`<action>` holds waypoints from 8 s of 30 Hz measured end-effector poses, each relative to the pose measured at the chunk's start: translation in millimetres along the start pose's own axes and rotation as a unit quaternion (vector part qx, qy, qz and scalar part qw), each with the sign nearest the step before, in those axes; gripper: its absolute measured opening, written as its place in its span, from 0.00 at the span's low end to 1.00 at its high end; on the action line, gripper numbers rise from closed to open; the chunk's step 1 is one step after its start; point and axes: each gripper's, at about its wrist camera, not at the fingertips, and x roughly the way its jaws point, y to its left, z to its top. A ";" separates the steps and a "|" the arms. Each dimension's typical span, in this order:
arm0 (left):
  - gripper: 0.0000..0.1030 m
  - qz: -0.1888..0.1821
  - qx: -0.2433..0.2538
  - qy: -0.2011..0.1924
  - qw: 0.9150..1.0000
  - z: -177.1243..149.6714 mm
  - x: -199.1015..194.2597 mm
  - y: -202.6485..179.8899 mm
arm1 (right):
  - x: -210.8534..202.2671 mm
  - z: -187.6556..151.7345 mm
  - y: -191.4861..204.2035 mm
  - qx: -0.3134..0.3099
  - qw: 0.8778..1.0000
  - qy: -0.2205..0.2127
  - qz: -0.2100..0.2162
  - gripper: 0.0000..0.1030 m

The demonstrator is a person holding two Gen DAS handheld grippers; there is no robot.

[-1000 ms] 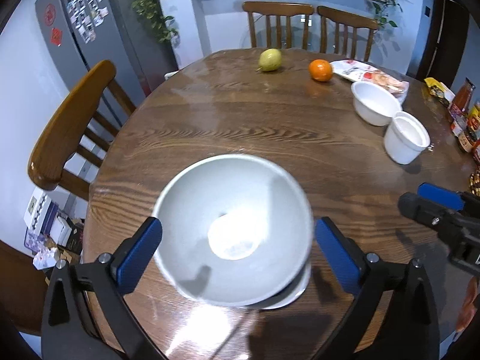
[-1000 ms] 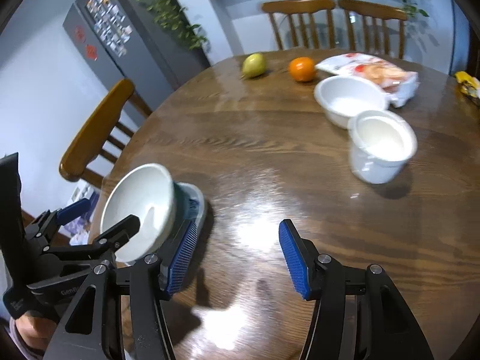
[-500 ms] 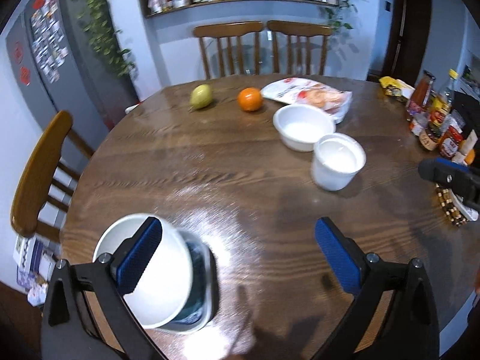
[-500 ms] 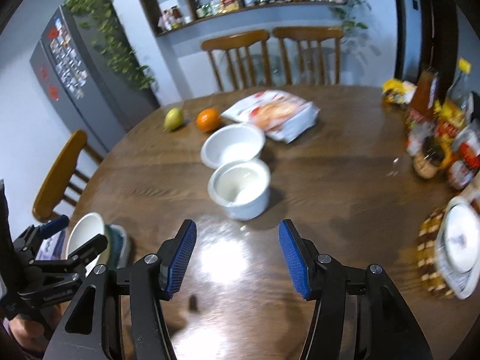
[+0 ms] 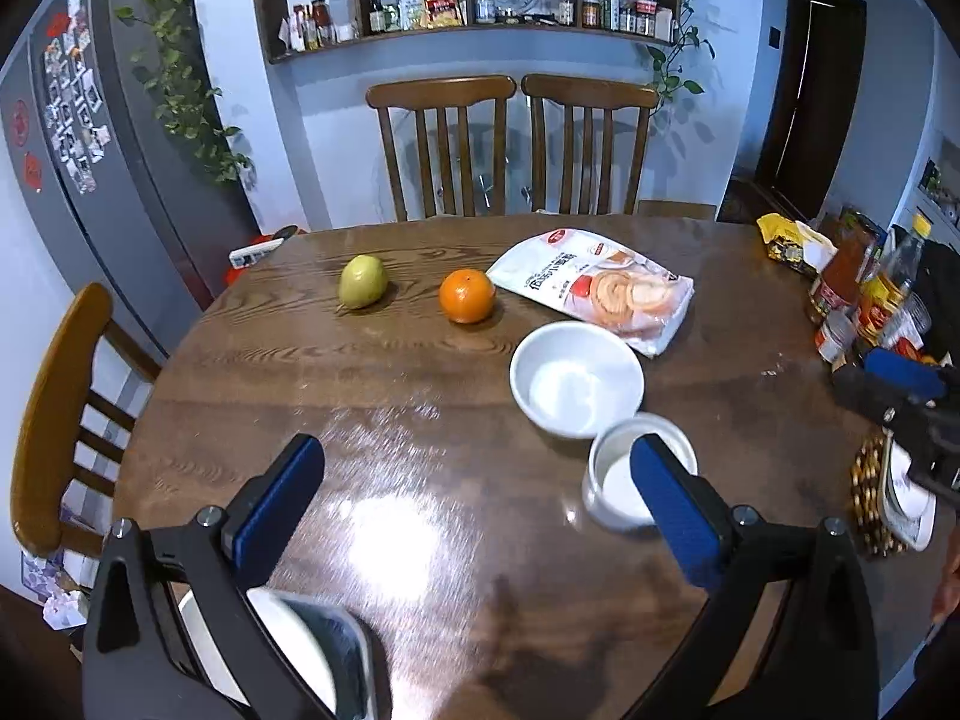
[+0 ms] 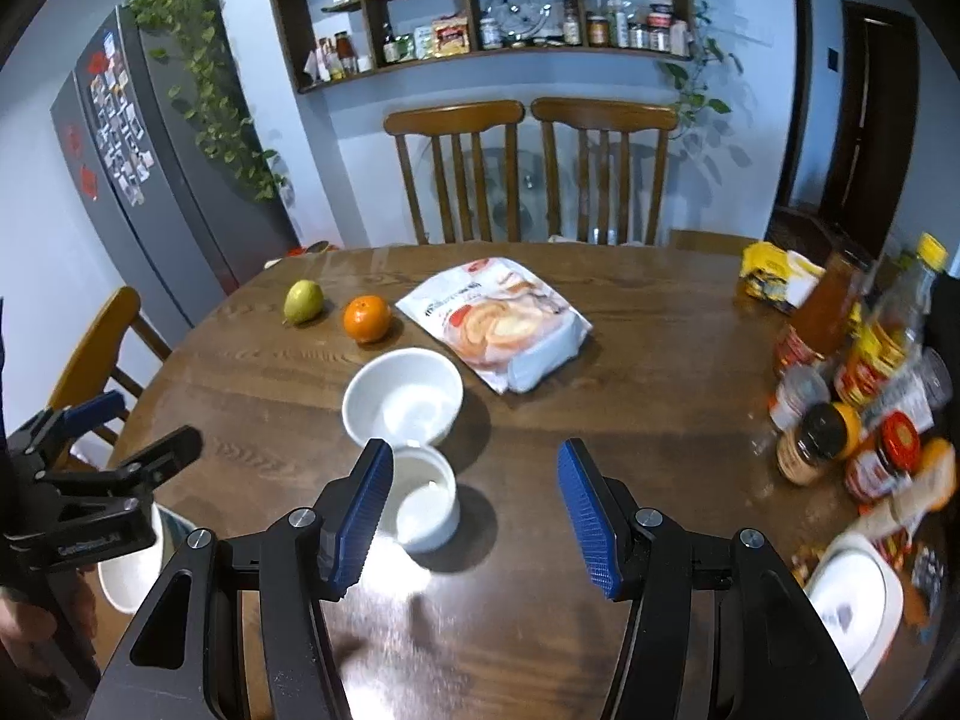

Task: Organize plates and bowls
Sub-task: 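Move both tools toward the small white bowls near the snack bag, then grasp the small white bowl rim with the left tool while the right tool grips it, then carry the small white bowl with both tools over the large white bowl, then lower the small white bowl into the large white bowl with both tools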

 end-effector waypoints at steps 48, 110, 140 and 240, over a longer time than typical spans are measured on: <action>0.13 0.003 -0.007 0.002 1.000 5.9 75.3 -11.2 | 127.6 17.5 38.3 0.028 0.991 0.051 0.118 0.10; 0.14 0.079 -0.119 0.033 0.989 -157.4 -45.5 163.6 | 74.8 -113.0 256.5 -0.080 0.962 0.147 0.217 0.11; 0.14 0.072 -0.097 0.096 0.988 -167.5 -10.2 172.2 | 103.3 -124.7 276.7 -0.106 0.963 0.183 0.164 0.11; 0.24 0.085 -0.074 0.108 0.988 -165.4 -1.6 165.4 | 100.4 -124.0 281.0 -0.133 0.968 0.171 0.130 0.11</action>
